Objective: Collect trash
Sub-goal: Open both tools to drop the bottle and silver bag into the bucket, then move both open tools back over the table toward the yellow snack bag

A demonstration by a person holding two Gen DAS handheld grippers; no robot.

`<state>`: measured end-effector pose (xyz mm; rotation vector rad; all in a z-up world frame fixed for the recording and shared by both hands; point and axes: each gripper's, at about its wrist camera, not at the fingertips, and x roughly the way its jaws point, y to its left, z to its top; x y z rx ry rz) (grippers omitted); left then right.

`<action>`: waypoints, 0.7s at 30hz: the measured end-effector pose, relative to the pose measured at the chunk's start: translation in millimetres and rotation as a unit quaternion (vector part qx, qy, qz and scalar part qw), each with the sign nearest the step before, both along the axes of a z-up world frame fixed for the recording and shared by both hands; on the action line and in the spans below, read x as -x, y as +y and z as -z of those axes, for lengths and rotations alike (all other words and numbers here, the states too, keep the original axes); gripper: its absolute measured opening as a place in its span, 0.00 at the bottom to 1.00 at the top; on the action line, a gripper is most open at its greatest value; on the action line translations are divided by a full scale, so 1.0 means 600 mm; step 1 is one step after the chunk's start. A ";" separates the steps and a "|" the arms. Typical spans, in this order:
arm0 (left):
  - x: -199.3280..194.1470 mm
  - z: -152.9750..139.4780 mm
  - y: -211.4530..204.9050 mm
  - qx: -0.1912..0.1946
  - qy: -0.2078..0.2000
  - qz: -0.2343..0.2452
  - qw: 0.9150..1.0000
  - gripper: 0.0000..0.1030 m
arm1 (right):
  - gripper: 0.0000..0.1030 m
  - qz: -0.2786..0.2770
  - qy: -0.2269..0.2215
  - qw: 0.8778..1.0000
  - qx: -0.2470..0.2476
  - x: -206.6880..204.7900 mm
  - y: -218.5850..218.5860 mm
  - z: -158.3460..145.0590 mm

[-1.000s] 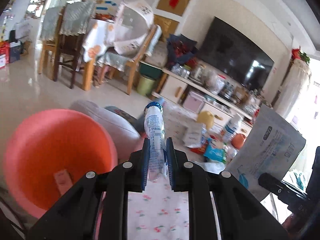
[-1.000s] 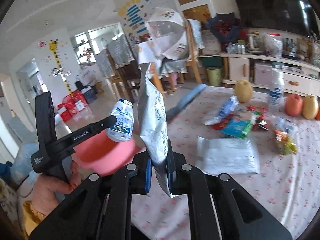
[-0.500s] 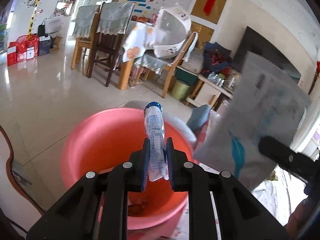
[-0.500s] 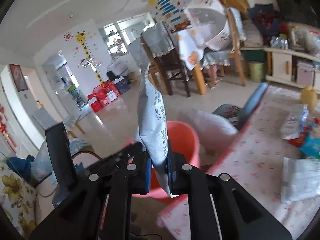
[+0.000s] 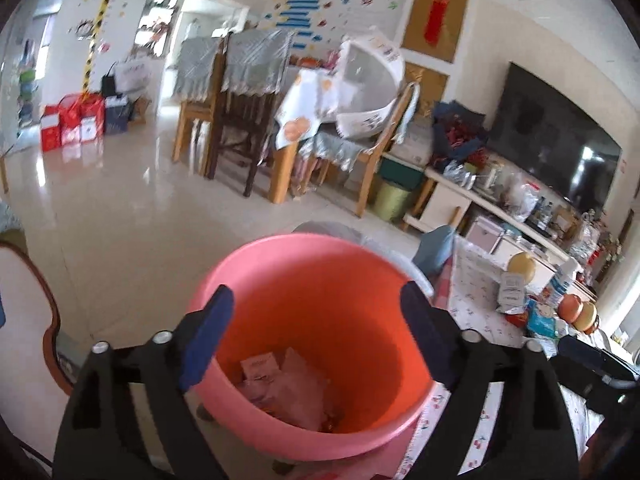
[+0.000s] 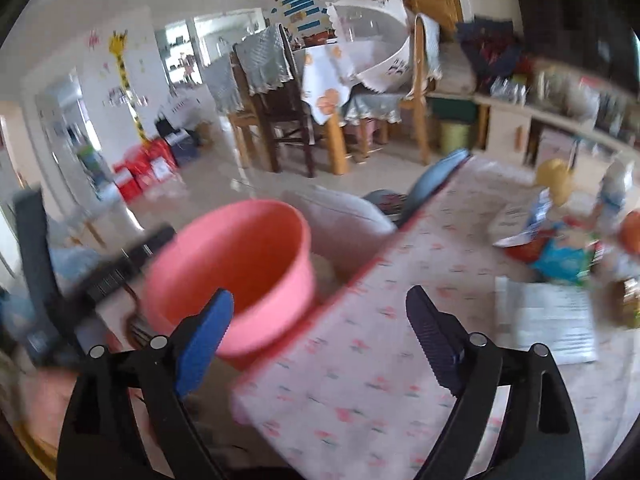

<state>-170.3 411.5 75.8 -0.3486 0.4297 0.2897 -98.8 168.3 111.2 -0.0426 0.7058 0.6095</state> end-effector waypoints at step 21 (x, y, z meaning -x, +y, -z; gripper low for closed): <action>0.006 -0.052 -0.190 -0.075 0.008 0.129 0.989 0.87 | 0.95 0.022 -0.011 0.999 0.027 0.099 -0.167 0.054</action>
